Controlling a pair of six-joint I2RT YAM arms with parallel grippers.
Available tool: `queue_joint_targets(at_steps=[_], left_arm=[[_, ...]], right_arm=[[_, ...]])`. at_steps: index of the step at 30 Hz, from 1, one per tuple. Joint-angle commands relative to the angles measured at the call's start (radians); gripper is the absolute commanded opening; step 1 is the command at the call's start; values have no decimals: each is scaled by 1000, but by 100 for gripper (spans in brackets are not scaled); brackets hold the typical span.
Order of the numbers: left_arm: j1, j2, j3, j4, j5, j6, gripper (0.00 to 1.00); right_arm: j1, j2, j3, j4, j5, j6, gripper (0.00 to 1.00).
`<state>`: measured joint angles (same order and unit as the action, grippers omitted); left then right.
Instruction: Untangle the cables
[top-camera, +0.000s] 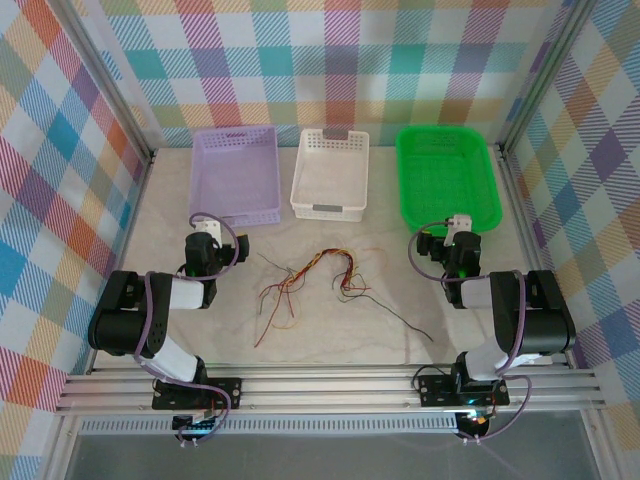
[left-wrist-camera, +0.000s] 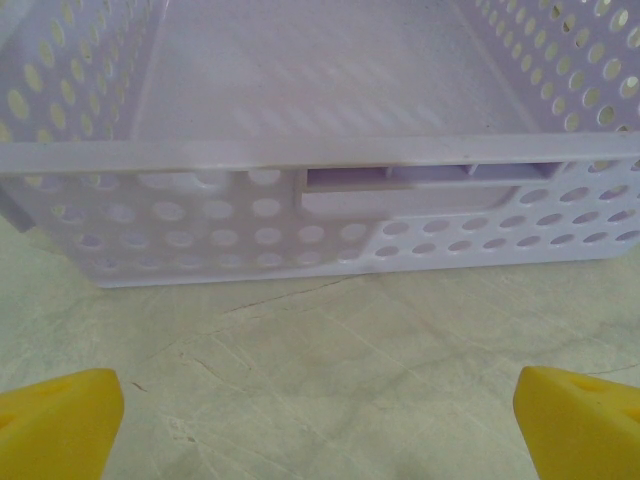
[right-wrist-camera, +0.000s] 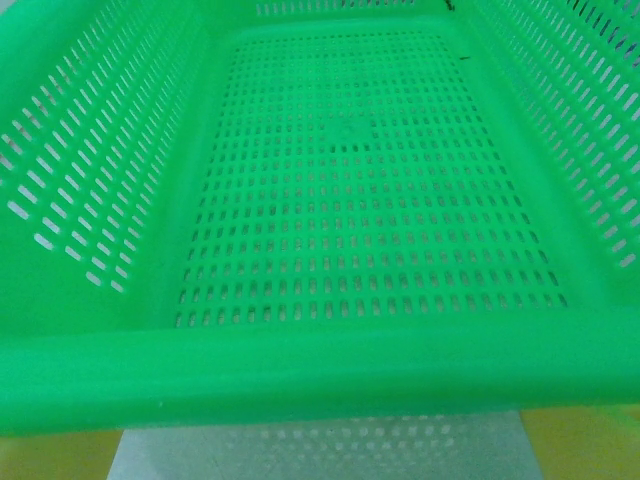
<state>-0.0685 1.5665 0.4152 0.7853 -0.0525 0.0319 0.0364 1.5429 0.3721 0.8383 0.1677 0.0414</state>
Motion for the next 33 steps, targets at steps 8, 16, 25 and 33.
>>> queue_joint_targets(at_steps=[8,16,25,33], left_arm=[[5,-2,8,16,8,10,100],[5,-2,9,16,8,10,100],[6,-2,9,16,9,10,100],[5,-2,8,15,8,11,100]], right_arm=[[-2,-11,11,44,3,8,100],[-2,-52,20,-4,-39,-12,100],[3,-419,28,-390,-7,133,100],[3,-665,123,-699,-227,390,100]])
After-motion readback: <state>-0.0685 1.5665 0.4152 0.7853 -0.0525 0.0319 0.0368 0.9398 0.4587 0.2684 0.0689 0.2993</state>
